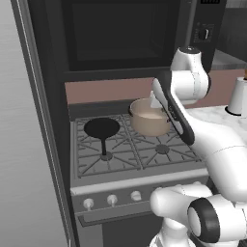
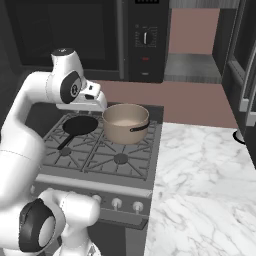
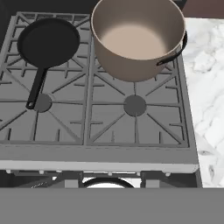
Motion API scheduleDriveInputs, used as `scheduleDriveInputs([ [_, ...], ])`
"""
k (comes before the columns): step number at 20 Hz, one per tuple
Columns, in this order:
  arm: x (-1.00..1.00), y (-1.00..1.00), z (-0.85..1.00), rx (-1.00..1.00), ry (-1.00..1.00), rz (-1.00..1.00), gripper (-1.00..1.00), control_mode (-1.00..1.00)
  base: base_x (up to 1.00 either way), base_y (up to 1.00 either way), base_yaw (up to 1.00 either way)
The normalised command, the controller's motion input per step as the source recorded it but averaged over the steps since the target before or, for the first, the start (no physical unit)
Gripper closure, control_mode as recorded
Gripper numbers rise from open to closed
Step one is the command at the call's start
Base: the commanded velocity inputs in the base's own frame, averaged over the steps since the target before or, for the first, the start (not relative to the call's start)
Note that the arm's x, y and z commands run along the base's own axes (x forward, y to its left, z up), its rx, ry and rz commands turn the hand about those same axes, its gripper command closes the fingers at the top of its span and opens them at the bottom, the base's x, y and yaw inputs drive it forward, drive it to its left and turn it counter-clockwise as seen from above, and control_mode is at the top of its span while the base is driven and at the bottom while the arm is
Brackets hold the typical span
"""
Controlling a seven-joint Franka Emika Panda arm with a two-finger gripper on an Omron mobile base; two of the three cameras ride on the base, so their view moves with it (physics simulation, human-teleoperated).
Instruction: Move the pot and pan from the stove into the sink.
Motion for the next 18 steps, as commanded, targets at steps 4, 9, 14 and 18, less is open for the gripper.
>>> scheduleDriveInputs([
  [4, -0.02, 0.15, 0.0, 0.0, -0.01, 0.0, -1.0, -1.0, 0.0, 0.0, 0.0],
  [9, 0.0, 0.55, -0.01, 0.0, -0.02, 0.0, -1.0, -1.0, 0.0, 0.0, 0.0],
  [14, 0.0, 0.6, -0.02, 0.0, -0.02, 0.0, -1.0, -1.0, 0.0, 0.0, 0.0],
  [18, 0.0, 0.6, -0.07, 0.0, -0.01, 0.0, -1.0, -1.0, 0.0, 0.0, 0.0],
])
